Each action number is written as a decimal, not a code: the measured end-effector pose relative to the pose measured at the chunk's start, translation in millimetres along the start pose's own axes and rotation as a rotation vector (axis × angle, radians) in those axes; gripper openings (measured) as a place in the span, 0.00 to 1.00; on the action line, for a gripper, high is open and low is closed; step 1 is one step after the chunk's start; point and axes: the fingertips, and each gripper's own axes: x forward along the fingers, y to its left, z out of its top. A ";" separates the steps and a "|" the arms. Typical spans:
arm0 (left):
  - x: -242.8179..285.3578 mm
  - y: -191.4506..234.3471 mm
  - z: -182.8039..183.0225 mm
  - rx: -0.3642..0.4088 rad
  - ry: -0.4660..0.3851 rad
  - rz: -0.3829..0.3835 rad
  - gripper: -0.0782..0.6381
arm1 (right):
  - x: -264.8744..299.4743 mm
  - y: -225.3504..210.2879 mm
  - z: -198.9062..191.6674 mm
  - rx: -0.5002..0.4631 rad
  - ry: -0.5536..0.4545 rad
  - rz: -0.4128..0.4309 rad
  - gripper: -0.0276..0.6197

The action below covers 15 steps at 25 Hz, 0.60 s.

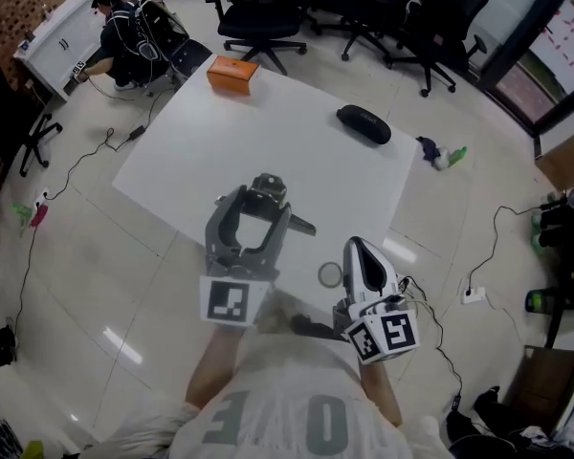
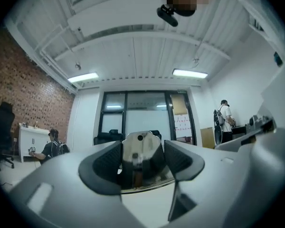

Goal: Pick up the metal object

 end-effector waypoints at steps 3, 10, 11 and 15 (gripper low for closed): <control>-13.5 3.3 20.8 0.010 -0.049 0.019 0.50 | 2.2 11.9 4.5 -0.005 -0.015 0.031 0.06; -55.3 20.7 30.1 0.031 -0.052 0.052 0.50 | -8.1 48.0 -2.2 -0.008 -0.014 0.059 0.06; -61.0 23.3 31.3 0.036 -0.055 0.054 0.50 | -11.6 51.8 -4.3 -0.006 -0.013 0.054 0.06; -88.0 25.7 35.5 0.012 -0.066 0.052 0.50 | -39.0 62.4 -14.2 0.009 0.006 0.002 0.06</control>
